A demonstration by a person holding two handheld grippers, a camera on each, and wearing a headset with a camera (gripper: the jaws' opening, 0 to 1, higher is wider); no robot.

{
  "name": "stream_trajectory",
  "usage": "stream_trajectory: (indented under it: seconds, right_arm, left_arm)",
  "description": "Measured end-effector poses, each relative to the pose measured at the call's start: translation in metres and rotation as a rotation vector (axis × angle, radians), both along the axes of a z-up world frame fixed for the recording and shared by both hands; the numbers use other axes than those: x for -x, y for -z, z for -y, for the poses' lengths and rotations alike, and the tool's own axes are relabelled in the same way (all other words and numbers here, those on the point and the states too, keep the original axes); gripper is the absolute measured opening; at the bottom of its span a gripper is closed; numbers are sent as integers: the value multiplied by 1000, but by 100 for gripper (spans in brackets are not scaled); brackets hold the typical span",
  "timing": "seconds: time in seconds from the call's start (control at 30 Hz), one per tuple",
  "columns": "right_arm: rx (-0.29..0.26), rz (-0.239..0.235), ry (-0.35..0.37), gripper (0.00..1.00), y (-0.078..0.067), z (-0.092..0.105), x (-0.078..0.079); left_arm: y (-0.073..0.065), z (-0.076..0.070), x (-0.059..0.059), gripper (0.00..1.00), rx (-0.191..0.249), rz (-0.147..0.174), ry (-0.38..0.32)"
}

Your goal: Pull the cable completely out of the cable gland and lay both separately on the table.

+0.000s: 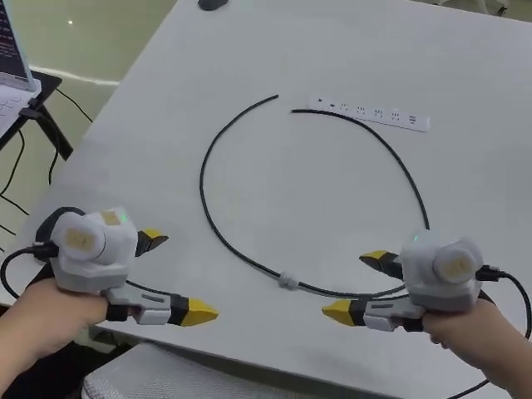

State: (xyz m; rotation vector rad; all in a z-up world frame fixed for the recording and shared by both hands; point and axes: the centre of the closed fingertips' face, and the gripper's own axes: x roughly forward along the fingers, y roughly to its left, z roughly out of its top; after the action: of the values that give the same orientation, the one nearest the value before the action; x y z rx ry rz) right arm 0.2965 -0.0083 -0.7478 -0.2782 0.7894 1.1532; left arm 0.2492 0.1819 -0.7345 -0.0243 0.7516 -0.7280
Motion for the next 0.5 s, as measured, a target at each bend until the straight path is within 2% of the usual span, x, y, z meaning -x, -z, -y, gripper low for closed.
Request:
stream_trajectory:
  seconds: [0.5]
  right_arm:
    - [68, -9, -97, 56, 17, -27, -2]
  left_arm:
    - [7, 1, 5, 99, 16, -10, 19]
